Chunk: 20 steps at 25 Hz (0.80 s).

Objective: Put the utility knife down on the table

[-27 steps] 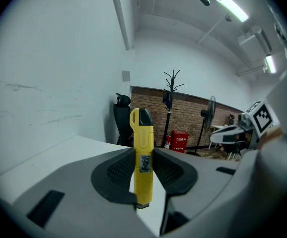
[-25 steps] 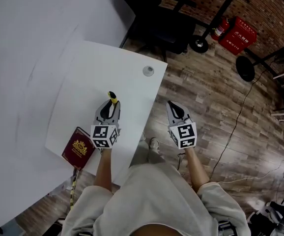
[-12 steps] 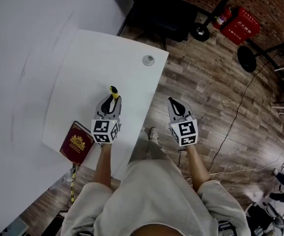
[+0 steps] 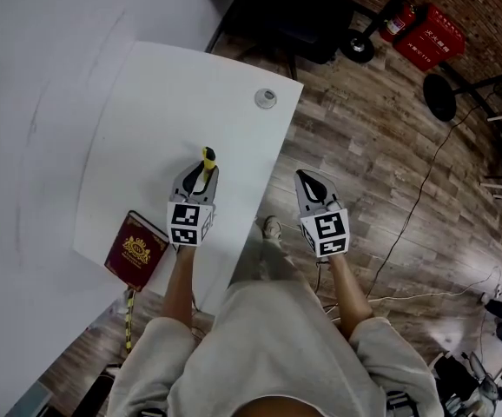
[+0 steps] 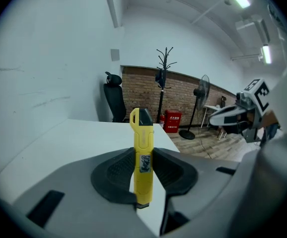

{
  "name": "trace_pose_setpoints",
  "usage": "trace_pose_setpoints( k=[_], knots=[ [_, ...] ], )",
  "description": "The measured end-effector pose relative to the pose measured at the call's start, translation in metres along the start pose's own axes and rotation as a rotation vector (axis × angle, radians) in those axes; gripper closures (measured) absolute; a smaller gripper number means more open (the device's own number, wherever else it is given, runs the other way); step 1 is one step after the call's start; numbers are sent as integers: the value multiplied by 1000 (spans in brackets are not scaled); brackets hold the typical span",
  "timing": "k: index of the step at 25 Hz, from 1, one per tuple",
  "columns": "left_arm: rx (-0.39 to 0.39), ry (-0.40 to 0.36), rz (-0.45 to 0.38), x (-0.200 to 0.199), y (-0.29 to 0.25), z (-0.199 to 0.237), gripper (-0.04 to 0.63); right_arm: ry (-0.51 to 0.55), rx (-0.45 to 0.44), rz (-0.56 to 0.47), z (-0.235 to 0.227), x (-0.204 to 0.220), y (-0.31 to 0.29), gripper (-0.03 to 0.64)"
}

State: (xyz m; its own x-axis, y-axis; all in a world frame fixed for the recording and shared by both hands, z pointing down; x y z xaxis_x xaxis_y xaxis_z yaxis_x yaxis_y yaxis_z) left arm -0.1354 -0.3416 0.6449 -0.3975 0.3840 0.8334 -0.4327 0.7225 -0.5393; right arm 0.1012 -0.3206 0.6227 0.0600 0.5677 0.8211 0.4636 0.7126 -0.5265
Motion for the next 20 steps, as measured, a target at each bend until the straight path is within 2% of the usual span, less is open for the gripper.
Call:
trace_pose_setpoints(
  k=[4, 20],
  knots=[
    [32, -129, 74, 10, -8, -4, 485, 3, -5, 8, 3, 3, -3, 618],
    [134, -863, 295, 27, -32, -25, 485, 4, -8, 25, 1, 10, -3, 619]
  ],
)
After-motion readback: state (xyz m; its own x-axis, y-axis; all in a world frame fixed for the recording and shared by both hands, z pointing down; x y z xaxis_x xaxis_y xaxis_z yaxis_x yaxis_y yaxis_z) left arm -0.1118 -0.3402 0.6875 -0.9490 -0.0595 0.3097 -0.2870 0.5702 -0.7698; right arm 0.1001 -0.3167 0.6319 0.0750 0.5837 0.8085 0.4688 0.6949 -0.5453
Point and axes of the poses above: the fingertips, and each gripper's own axes: y backward along the fingers, z to its left, x out of its underside, the point moved 4 cm from there along y, backward along the fingers, and after that the axes turned 13 degrees about -y, right-handed, at the moved point
